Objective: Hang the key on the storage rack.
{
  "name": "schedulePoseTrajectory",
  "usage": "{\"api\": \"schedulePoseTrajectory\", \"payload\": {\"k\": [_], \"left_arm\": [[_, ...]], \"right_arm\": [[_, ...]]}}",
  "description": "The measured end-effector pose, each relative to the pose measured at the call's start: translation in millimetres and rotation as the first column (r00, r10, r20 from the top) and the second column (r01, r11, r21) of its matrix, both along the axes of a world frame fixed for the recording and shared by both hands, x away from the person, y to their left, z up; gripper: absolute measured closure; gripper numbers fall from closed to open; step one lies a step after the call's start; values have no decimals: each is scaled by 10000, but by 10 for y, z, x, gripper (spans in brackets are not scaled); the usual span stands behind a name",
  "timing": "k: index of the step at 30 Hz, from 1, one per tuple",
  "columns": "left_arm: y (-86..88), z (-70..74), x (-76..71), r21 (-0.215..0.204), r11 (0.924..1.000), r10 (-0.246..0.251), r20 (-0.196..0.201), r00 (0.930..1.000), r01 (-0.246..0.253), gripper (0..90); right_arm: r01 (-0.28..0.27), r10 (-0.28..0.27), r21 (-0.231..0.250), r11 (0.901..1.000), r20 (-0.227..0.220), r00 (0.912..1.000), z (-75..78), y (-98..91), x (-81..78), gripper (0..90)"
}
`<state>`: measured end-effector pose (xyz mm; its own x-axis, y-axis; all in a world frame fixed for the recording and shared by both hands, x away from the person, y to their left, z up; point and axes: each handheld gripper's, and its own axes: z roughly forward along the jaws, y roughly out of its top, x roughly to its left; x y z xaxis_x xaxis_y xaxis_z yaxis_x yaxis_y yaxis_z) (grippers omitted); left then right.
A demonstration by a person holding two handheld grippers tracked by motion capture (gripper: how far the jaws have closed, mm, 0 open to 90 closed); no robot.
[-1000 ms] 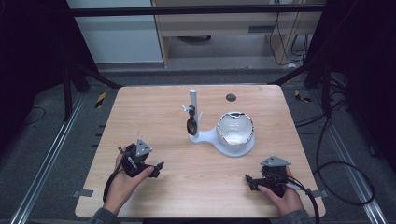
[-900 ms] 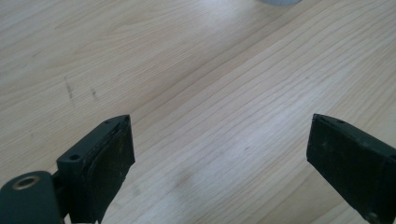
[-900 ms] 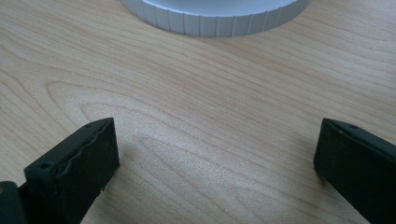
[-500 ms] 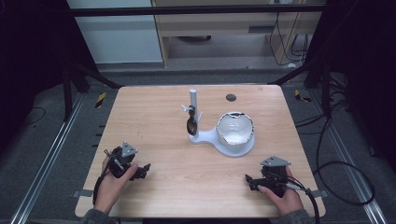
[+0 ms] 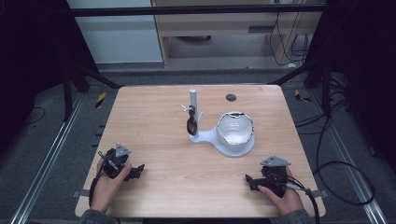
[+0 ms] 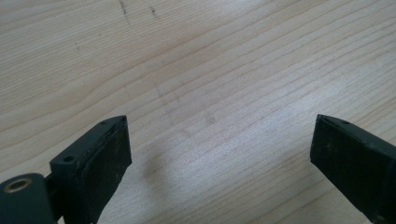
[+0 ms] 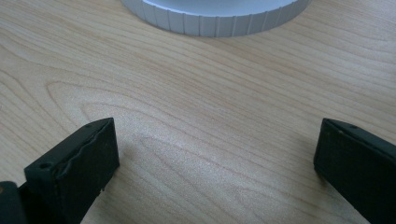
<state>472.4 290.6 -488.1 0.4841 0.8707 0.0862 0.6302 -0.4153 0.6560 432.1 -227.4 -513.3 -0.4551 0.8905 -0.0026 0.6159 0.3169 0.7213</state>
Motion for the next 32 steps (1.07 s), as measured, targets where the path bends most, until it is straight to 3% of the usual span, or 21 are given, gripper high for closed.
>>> {"api": "schedulePoseTrajectory", "payload": {"k": [5, 13, 19, 25, 32], "left_arm": [[20, -37, 15, -153, 9998, 87, -27, 10000, -87, 51], [13, -118, 44, -880, 9961, 126, 177, 9998, -110, 54], [5, -153, 78, -945, 9955, 65, 170, 9998, -49, 54], [-27, -197, 116, -965, 9953, 5, 460, 9989, 39, 40], [-26, -203, 137, -930, 9957, 85, 343, 9994, -53, 0]], "right_arm": [[-2, 2, -3, 10000, 0, 10000, 0, 0, 0, 4], [-1, 1, -4, 10000, 0, 10000, 0, 0, 0, 4], [-7, 7, -10, 10000, 16, 10000, -1, -1, 0, 4], [-8, 8, -4, 10000, 11, 10000, 0, 0, -1, 4], [-23, 23, -7, 10000, 9, 10000, 0, 1, 1, 4]]}}
